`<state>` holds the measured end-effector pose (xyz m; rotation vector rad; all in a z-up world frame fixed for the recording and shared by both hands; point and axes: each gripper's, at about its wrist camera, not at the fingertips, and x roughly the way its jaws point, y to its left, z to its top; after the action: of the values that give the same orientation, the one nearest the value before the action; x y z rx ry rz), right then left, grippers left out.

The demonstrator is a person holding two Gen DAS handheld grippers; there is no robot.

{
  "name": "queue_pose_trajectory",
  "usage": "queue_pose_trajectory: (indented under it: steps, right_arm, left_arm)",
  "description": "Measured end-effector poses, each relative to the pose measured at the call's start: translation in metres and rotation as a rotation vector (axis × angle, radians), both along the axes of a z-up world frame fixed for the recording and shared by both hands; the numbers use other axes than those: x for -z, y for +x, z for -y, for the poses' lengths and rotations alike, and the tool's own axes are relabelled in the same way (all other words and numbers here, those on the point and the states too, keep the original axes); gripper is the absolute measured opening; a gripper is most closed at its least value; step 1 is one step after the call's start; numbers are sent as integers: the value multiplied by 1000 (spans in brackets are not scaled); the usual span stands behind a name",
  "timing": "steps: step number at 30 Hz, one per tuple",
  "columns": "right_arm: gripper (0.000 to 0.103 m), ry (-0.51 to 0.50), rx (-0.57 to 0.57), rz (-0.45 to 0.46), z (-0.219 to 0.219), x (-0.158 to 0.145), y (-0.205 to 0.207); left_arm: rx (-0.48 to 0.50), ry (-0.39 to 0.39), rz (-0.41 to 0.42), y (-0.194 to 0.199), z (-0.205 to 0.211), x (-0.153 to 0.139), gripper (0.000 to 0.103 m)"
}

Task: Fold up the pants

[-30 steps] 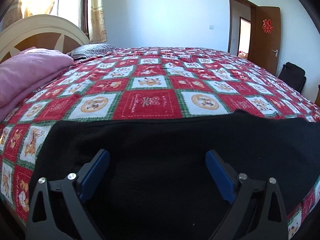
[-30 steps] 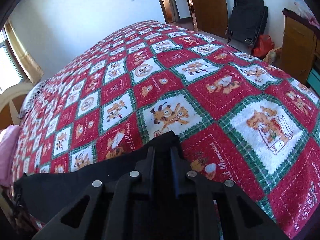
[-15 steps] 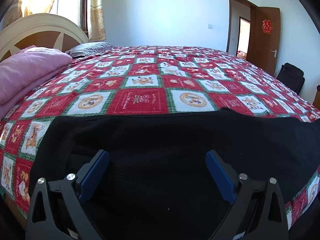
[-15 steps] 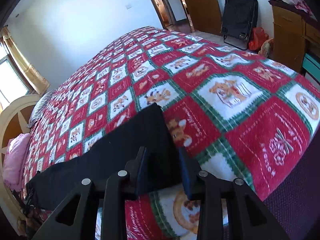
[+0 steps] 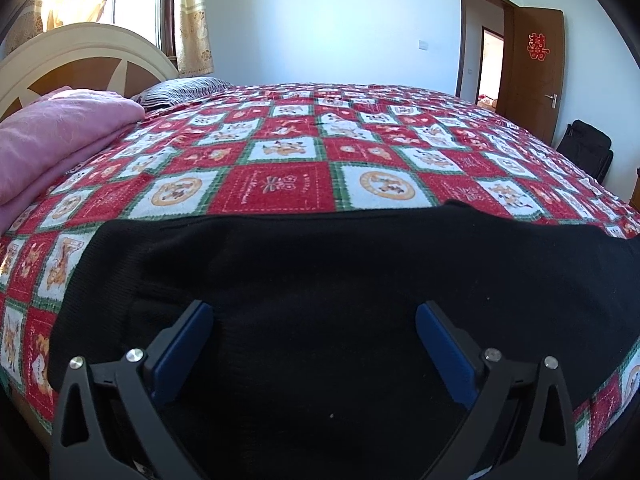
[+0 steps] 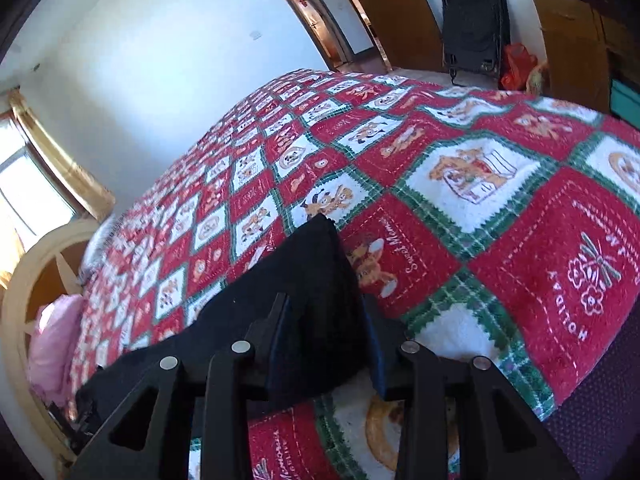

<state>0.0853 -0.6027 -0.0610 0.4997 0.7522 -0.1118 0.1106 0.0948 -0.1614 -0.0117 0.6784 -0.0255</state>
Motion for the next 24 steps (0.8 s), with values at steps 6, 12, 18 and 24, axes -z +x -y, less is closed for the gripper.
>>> queue_pose_trajectory:
  steps: [6,12,18,24]
  right_arm:
    - [19,18,6,17,7,3,-4]
    - [15,18,-2,62,3,-2,-7]
    - [14,-62,-23,136,-19,-30,-16]
    - [14,-186,-90,210,-64,-62,-24]
  left_arm:
    - [-3,-3,2,-1,0,1,103]
    - [-16,-16,-9,-2,0,-2,103]
    - [-5,-70,9,-8,6,-17,103]
    - [61,-97,23,-13,21,-31,103]
